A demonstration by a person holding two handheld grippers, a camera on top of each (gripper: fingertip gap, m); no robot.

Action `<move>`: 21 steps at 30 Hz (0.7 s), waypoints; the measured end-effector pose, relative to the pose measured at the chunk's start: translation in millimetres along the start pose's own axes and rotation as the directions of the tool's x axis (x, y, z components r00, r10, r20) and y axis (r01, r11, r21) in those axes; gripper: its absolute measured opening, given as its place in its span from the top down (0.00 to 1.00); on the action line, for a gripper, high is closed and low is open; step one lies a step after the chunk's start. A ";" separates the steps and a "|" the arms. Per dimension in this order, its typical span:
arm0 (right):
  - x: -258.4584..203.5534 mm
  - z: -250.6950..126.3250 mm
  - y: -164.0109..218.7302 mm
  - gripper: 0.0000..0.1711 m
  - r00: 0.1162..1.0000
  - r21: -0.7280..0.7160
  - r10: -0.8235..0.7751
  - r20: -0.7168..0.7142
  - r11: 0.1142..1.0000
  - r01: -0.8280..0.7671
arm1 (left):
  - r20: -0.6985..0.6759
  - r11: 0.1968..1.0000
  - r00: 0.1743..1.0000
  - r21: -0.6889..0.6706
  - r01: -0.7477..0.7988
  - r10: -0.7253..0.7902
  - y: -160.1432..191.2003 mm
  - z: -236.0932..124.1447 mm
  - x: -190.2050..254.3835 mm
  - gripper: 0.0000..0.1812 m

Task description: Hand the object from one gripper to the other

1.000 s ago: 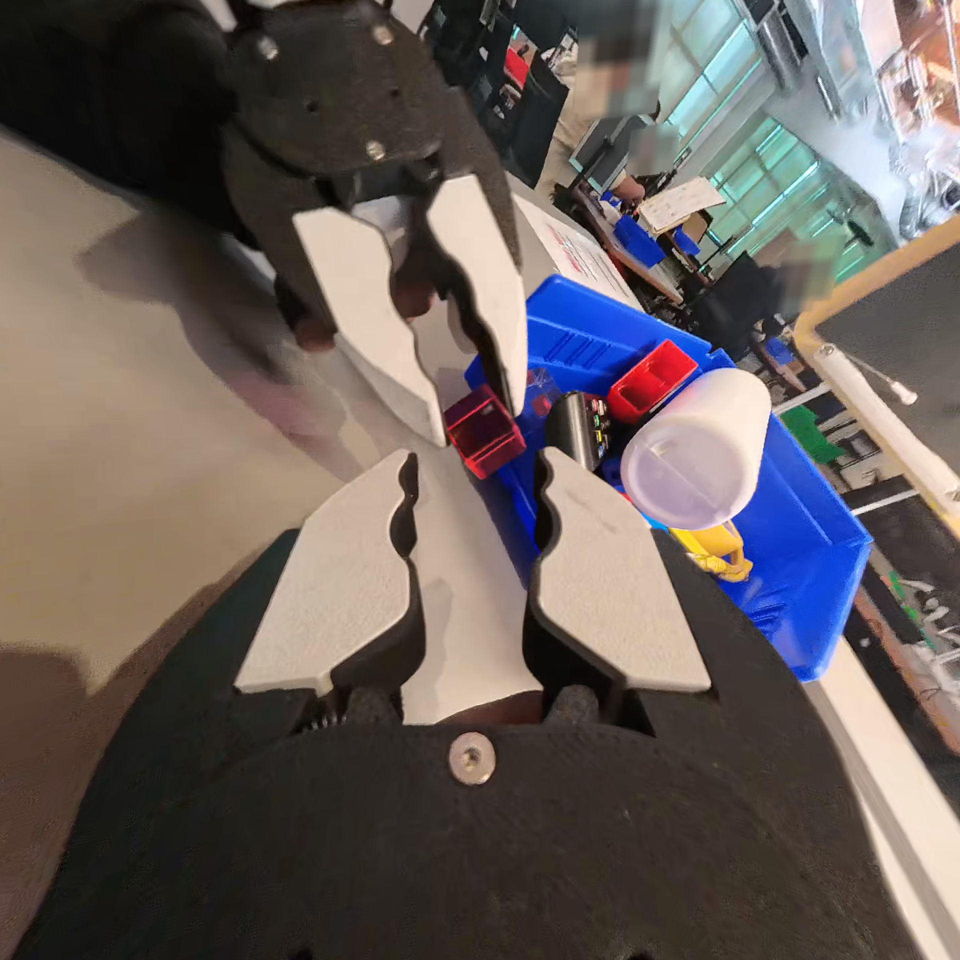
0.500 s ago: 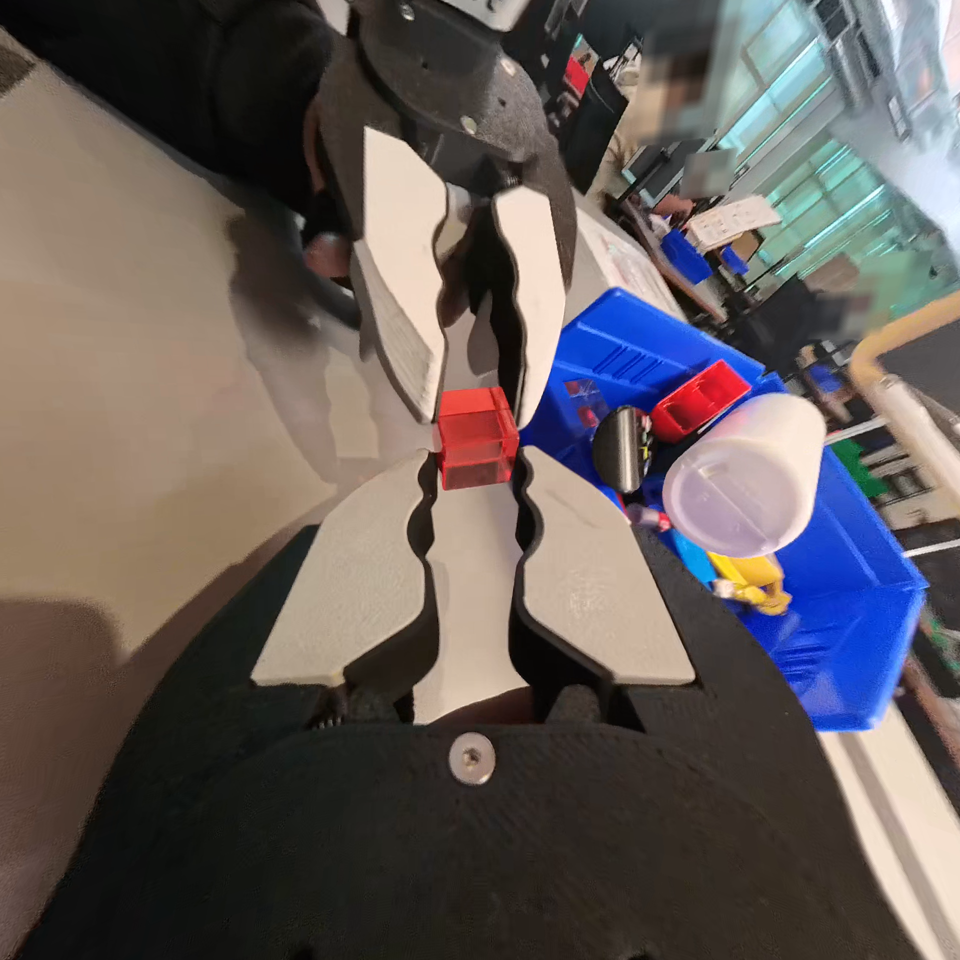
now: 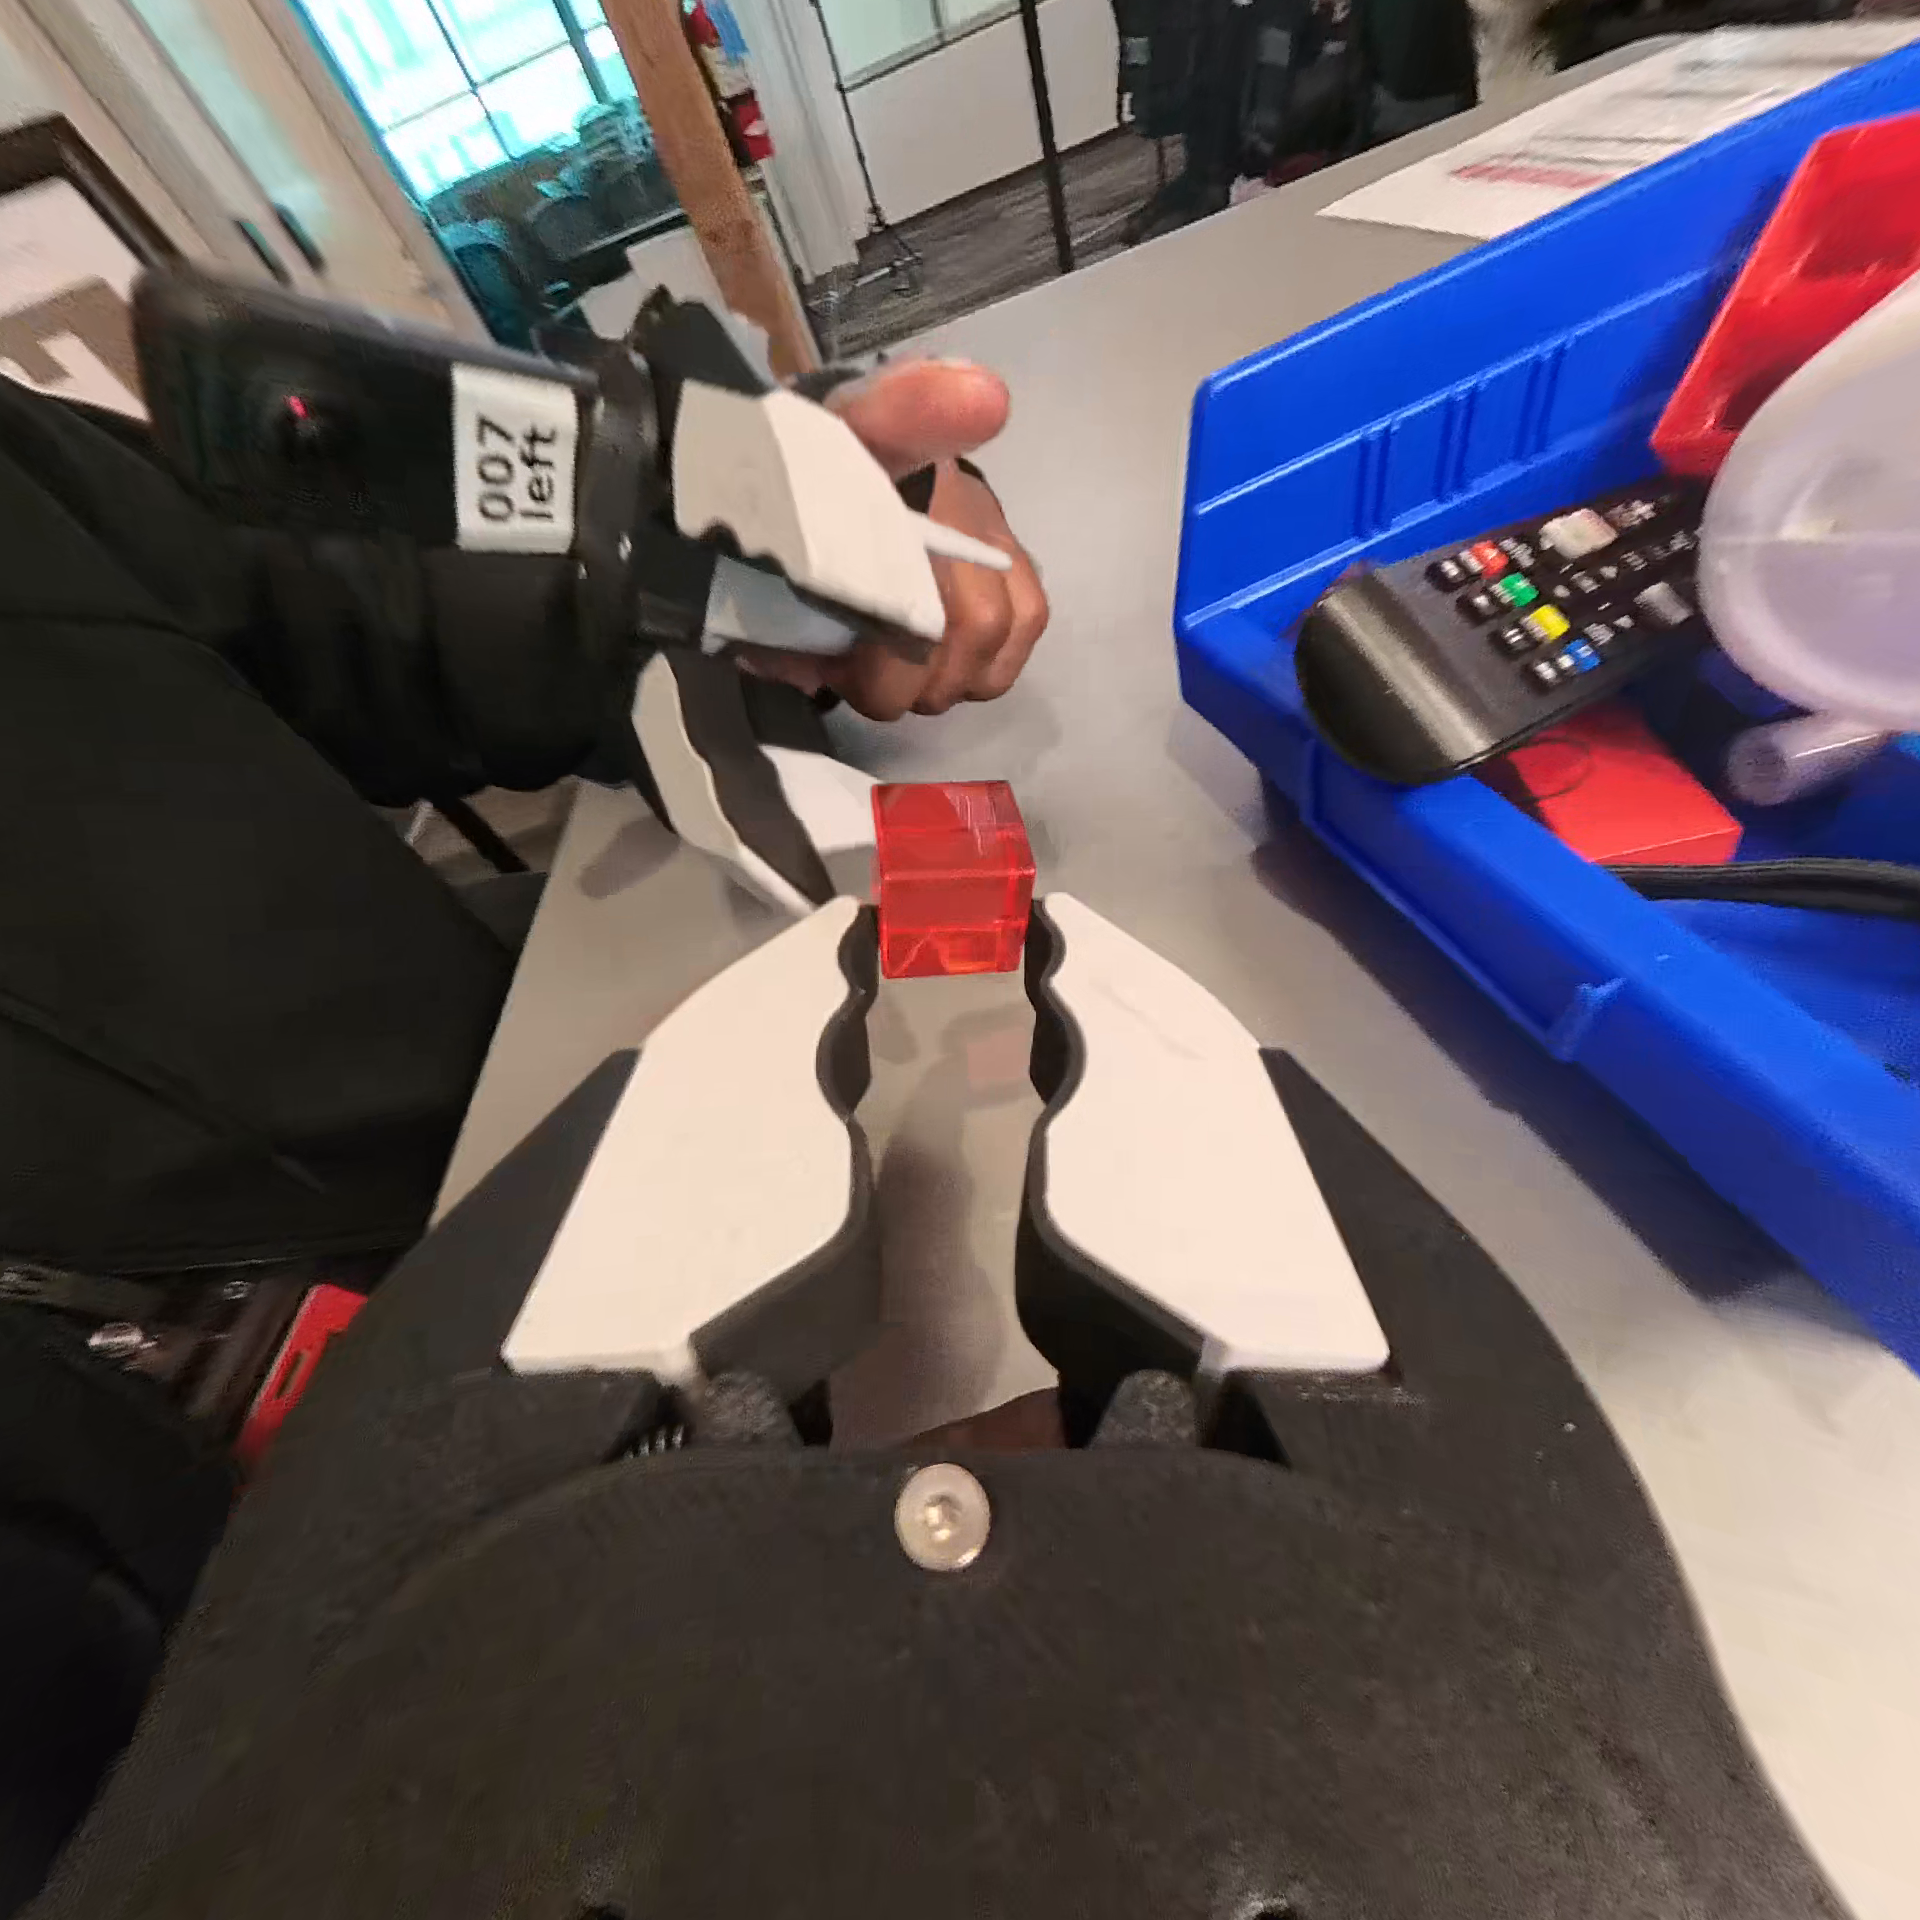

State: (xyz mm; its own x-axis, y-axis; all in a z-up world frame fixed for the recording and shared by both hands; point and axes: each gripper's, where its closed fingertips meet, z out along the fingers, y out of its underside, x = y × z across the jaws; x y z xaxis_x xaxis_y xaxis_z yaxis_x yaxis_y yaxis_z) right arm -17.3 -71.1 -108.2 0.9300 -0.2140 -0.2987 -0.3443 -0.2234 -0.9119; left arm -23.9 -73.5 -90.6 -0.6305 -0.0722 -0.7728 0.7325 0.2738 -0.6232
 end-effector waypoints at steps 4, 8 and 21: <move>-12.7 2.7 1.8 0.84 0.996 -0.008 0.022 0.081 1.000 -0.022 | -0.013 0.996 0.998 -0.047 -0.069 0.069 6.9 7.7 12.6 0.77; -9.4 3.7 0.5 0.85 0.998 -0.001 0.022 0.057 1.000 -0.022 | 0.014 0.989 0.997 -0.127 -0.078 0.080 16.9 11.3 10.4 0.84; 32.9 10.5 -20.6 0.73 0.898 0.045 -0.147 -0.415 0.982 0.182 | 0.207 0.889 0.976 -0.456 0.038 0.065 57.1 19.5 -12.2 0.85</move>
State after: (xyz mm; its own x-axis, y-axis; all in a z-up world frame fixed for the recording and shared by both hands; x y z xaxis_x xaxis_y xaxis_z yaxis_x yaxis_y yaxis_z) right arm 21.8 -63.5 -102.2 0.8327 -0.5535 -0.0174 -0.1633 -0.2154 -0.9628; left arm 30.6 -75.7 -119.2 -0.5144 -0.2515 -0.8198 0.5103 0.6785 -0.5284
